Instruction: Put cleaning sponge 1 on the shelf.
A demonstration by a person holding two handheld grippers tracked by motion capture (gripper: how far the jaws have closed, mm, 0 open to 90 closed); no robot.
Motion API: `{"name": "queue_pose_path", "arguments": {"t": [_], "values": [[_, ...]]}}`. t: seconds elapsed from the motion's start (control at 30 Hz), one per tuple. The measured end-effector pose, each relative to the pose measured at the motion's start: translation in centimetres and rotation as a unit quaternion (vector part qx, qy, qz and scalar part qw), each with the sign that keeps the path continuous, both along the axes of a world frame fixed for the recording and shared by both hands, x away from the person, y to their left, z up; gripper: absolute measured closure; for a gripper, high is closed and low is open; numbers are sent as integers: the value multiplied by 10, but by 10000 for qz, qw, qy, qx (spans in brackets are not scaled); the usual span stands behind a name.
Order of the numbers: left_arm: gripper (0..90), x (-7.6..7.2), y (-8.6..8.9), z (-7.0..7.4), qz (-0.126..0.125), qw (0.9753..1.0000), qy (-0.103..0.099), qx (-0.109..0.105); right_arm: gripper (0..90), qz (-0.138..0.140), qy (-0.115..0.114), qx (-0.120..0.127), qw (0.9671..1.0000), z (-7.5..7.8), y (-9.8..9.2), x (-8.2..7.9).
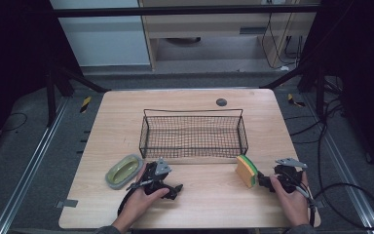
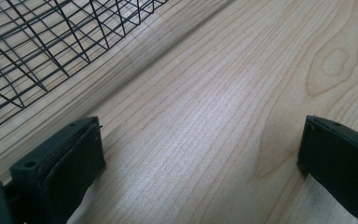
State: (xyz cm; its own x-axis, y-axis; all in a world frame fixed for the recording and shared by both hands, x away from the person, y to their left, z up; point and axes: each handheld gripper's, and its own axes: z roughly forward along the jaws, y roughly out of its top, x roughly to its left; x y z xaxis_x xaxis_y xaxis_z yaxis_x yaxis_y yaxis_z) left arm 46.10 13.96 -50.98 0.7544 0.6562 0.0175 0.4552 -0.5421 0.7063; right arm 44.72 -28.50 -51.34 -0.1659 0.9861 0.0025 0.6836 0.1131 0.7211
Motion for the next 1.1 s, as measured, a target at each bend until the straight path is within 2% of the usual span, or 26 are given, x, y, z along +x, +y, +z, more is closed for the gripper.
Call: {"name": "queue_pose_path", "arguments": {"t": [0.13, 0.27, 0.3, 0.4, 0.47, 0.57, 0.6, 0.77, 0.87, 1.1], "values": [[38, -1, 1, 6, -82, 9999, 25, 100, 5, 109, -4, 16, 9999, 0, -1, 1], [33, -4, 5, 16, -73, 10000, 62, -11, 8, 188, -21, -6, 9998, 0, -3, 2], [33, -8, 9, 25, -65, 10000, -21, -24, 8, 227, -23, -14, 9997, 0, -3, 2], [32, -17, 17, 38, -51, 9998, -167, -27, 8, 257, -23, -17, 9997, 0, -4, 2], [28, -21, 23, 48, -19, 9994, -324, 79, 8, 285, -22, -13, 9996, 0, -4, 2], [30, -21, 36, 64, 227, 9991, -338, 72, 8, 317, -21, -15, 9995, 0, -5, 3], [41, -20, 42, 70, 329, 9988, -336, 130, 8, 324, -21, -14, 9995, 0, -5, 3], [72, -15, 65, 85, 532, 9973, -344, 376, 8, 367, -26, -18, 9993, 0, -5, 3], [76, -12, 82, 89, 725, 9951, -311, 594, 8, 384, -30, -13, 9993, 0, -5, 3], [80, -4, 113, 92, 1088, 9925, -146, 545, 8, 406, -21, -11, 9992, 0, -6, 4]]}}
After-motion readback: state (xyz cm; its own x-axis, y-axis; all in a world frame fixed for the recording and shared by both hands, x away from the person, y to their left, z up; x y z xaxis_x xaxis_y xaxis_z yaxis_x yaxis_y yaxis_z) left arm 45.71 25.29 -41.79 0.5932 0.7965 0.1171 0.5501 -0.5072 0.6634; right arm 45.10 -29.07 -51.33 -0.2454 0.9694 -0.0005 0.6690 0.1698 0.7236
